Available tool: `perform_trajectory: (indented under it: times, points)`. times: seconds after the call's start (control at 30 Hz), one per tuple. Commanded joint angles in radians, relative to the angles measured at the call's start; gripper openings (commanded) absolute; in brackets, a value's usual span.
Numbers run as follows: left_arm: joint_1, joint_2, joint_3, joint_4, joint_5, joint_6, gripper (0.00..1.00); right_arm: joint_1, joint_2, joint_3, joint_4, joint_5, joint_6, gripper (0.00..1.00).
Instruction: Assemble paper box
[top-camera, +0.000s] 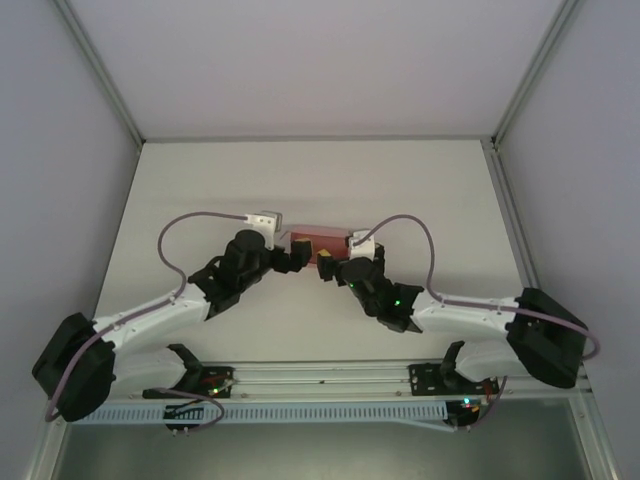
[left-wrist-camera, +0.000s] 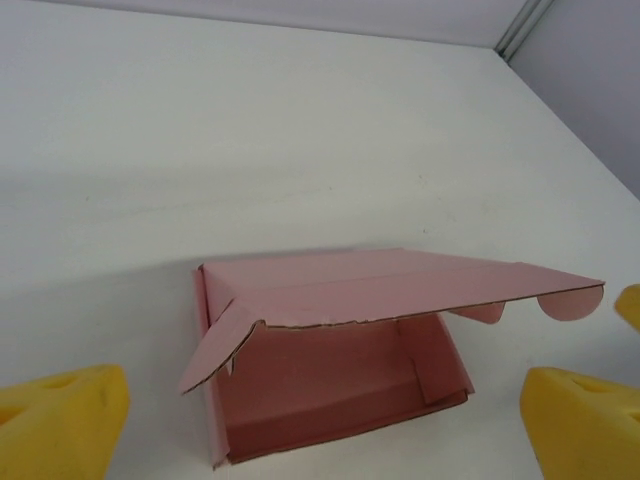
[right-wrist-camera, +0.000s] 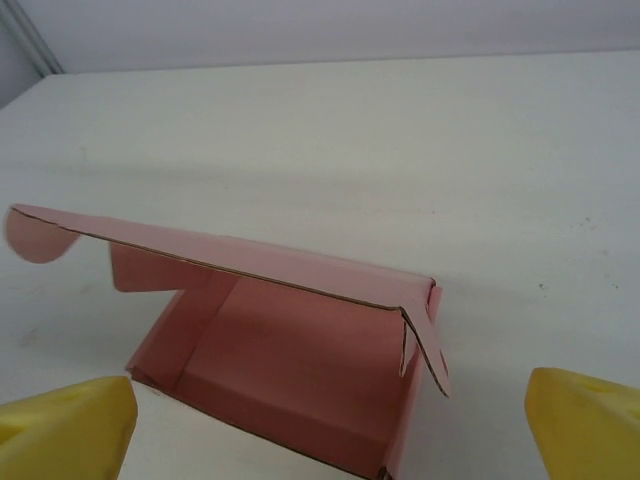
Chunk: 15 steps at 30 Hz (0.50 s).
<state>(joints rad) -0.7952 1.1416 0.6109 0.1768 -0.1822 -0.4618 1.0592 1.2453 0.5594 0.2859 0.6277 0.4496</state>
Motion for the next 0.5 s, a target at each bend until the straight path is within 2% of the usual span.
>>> perform_trajectory:
  times: [0.0, 0.07, 0.17, 0.2, 0.3, 0.37, 0.47]
  points:
    - [-0.007, -0.012, 0.128, -0.208, -0.077, 0.008, 1.00, 0.007, -0.080, 0.075, -0.215, 0.050, 0.073, 1.00]
    - [0.005, 0.018, 0.202, -0.281, -0.088, -0.003, 1.00, -0.001, -0.098, 0.141, -0.328, 0.116, 0.139, 1.00]
    - [0.055, 0.074, 0.275, -0.310, -0.024, -0.019, 1.00, -0.042, -0.120, 0.149, -0.281, 0.077, 0.027, 1.00]
    - [0.078, 0.094, 0.295, -0.310, 0.001, -0.024, 1.00, -0.073, -0.125, 0.137, -0.239, 0.041, 0.014, 1.00]
    - [0.156, 0.177, 0.372, -0.345, 0.063, -0.030, 1.00, -0.246, -0.135, 0.139, -0.207, -0.246, 0.108, 1.00]
    - [0.203, 0.243, 0.415, -0.355, 0.138, -0.025, 1.00, -0.335, -0.101, 0.190, -0.300, -0.298, 0.224, 1.00]
    - [0.252, 0.333, 0.445, -0.346, 0.234, -0.028, 1.00, -0.350, -0.028, 0.265, -0.414, -0.295, 0.219, 1.00]
